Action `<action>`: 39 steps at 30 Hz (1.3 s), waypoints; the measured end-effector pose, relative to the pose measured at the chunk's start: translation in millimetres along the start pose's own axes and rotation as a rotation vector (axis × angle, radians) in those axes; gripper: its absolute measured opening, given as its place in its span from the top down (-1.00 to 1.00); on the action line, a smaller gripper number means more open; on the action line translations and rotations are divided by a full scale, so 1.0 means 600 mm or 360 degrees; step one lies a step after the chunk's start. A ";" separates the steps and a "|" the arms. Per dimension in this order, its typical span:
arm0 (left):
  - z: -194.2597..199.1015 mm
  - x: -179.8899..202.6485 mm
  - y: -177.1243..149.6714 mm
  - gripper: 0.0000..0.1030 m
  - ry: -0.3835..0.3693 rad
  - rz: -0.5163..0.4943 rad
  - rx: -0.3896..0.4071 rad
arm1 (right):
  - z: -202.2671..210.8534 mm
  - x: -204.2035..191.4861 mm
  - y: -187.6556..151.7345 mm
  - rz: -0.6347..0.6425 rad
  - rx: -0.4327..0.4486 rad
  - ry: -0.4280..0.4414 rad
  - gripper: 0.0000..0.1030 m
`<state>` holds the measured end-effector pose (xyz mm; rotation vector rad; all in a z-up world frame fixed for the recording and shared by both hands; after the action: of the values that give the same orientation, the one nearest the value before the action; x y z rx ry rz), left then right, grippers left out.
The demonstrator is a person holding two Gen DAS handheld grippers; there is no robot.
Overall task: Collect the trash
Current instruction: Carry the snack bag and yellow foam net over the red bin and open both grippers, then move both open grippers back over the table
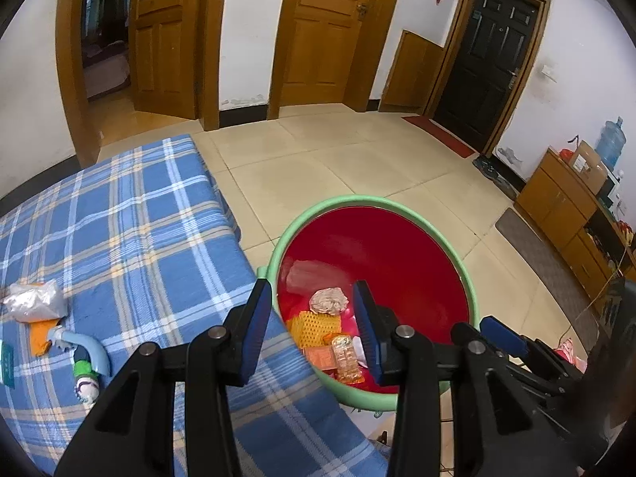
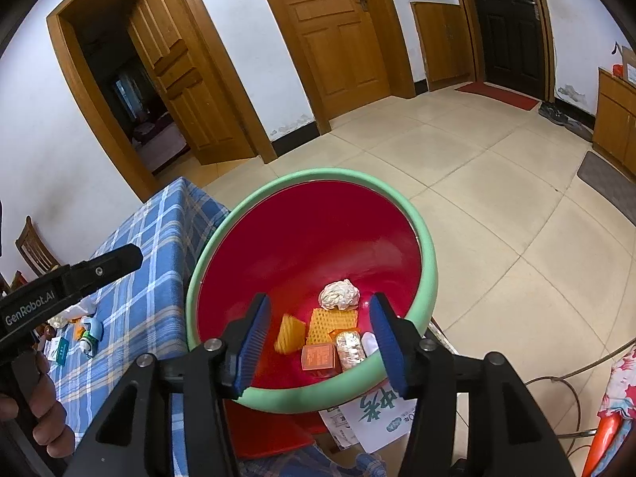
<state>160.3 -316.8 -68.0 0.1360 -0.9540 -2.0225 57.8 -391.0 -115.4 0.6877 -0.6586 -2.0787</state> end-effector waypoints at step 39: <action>0.189 -0.255 -0.090 -0.34 0.0441 0.0358 0.0111 | 0.062 -0.185 -0.019 0.0262 0.0078 0.0106 -0.75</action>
<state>170.5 -119.4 -62.2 0.3235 -0.8247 -1.7126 83.0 -285.5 -70.4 0.7030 -0.7066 -1.8864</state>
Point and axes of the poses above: each gripper's, at about its wrist camera, not at the fingertips, and z roughly against the way its jaws point, x to its right, y to its top, the point moved 10 cm from there along -z, roughly the way its jaws point, and after that the axes turned 5 degrees about -y, right-handed, at the moved point
